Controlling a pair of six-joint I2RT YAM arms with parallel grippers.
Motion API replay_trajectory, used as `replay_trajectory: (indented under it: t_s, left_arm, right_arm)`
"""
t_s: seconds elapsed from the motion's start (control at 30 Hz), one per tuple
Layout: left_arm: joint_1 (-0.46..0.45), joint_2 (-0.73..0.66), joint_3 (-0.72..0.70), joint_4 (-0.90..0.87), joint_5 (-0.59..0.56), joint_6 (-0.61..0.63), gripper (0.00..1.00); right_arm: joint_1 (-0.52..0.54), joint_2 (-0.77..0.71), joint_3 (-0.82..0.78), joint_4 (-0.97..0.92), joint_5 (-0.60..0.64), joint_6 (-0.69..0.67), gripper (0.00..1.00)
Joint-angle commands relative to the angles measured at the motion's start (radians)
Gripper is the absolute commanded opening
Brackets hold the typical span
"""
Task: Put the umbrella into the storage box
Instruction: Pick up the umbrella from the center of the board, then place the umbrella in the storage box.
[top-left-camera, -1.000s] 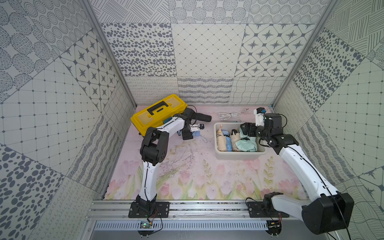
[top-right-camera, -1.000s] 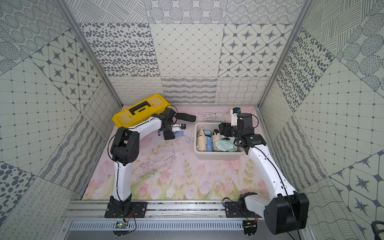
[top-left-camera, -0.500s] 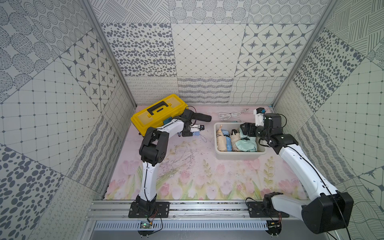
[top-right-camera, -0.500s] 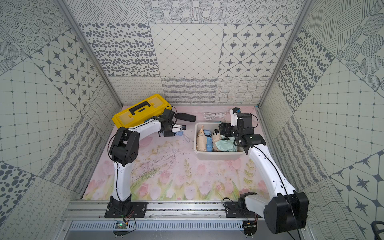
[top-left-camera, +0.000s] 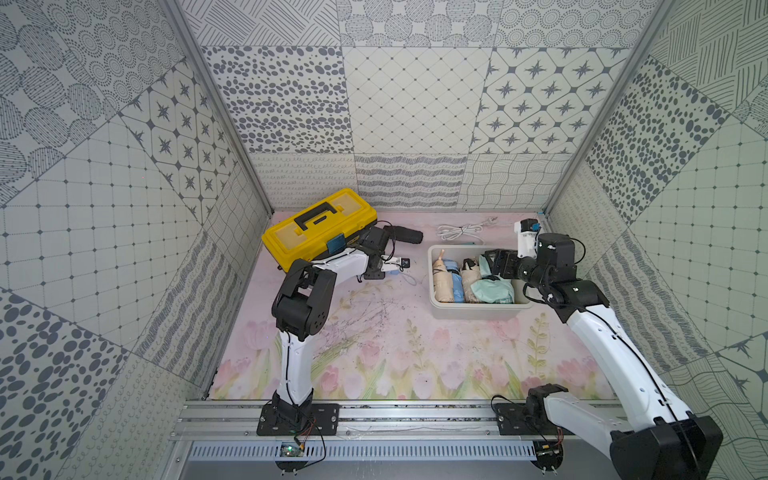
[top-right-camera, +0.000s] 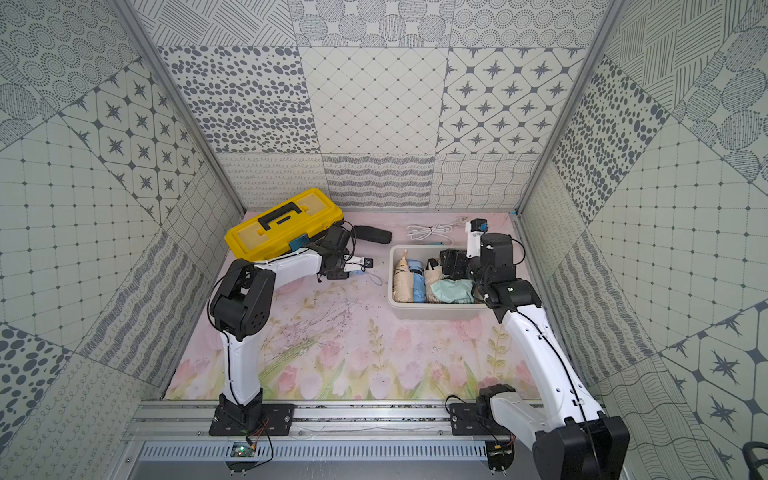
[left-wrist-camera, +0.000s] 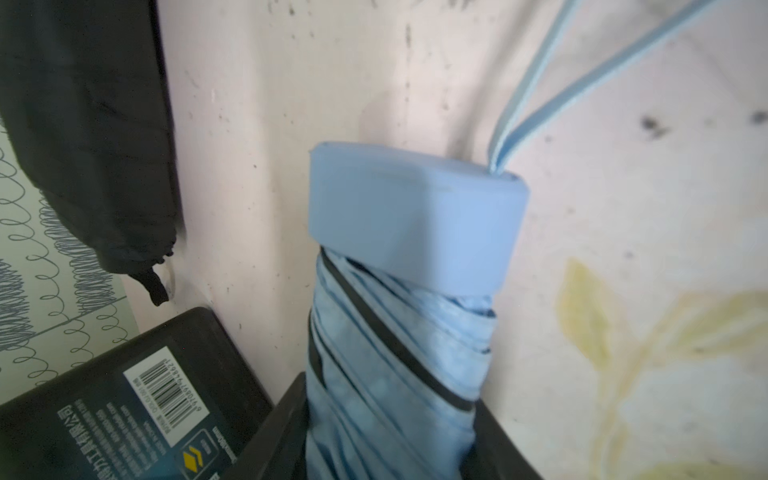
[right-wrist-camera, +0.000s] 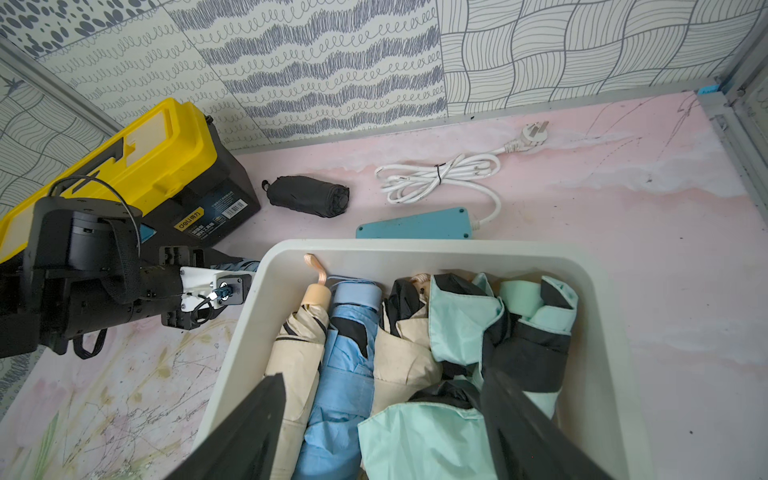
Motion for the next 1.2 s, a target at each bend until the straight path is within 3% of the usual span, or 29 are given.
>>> replay_trajectory:
  t_s: [0.0,0.17,0.37,0.63,0.8,1.17]
  left_arm:
    - [-0.017,-0.095,-0.06,-0.041,-0.001,-0.056,0.29]
    - [-0.045,-0.237,-0.112,-0.089,0.027,-0.212,0.29]
    - [-0.119,-0.426,-0.164,-0.135,0.081,-0.528,0.29]
    - [-0.242,-0.657,-0.269,-0.098,0.138,-0.895,0.29]
    - [-0.332,-0.749,-0.316,-0.043,0.094,-1.11,0.28]
    - [-0.453,-0.776,-0.361,0.115,-0.006,-1.31,0.31]
  right_arm:
    - [-0.003,-0.04,-0.024,0.026,-0.017,0.015,0.8]
    - [-0.003,-0.076,-0.043,0.015,-0.045,0.024,0.8]
    - [0.037,-0.096,-0.065,0.043,-0.104,0.114,0.78]
    - [0.275,-0.109,-0.15,0.177,-0.091,0.271,0.8]
    - [0.407,-0.099,-0.186,0.246,-0.061,0.377,0.81]
    - [0.603,-0.028,-0.261,0.524,0.101,0.606,0.84]
